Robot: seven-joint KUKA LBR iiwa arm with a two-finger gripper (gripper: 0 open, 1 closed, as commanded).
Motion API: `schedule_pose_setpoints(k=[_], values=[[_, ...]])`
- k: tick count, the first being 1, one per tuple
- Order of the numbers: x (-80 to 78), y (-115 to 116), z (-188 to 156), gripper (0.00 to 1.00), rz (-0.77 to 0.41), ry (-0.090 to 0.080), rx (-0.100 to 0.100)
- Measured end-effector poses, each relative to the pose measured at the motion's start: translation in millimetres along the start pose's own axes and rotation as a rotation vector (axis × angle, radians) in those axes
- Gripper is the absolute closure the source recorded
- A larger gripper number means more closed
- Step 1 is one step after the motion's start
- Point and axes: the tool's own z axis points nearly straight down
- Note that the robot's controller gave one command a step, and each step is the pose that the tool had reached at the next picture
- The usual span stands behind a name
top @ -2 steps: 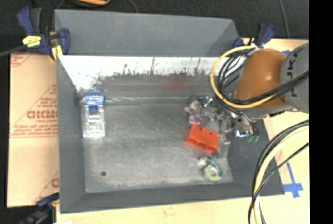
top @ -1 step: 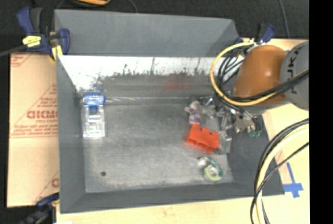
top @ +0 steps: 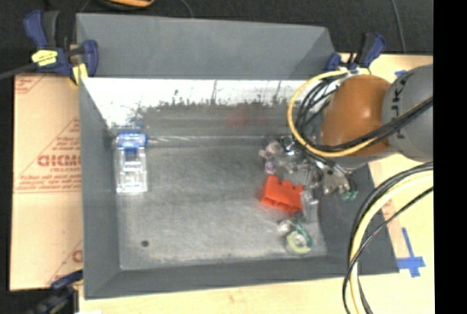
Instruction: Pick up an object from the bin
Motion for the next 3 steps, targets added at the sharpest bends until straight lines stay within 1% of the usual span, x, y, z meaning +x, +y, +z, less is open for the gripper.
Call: schedule_pose_setpoints(k=[1, 2, 3], values=[[-1.6, -1.5, -2.0, 0.0, -0.001, -0.005, 0.003], [-1.8, -1.6, -2.4, 1.0, -0.002, -0.005, 0.003], [-3.1, -2.9, -17.0, 1.0, -0.002, -0.003, 0.002]])
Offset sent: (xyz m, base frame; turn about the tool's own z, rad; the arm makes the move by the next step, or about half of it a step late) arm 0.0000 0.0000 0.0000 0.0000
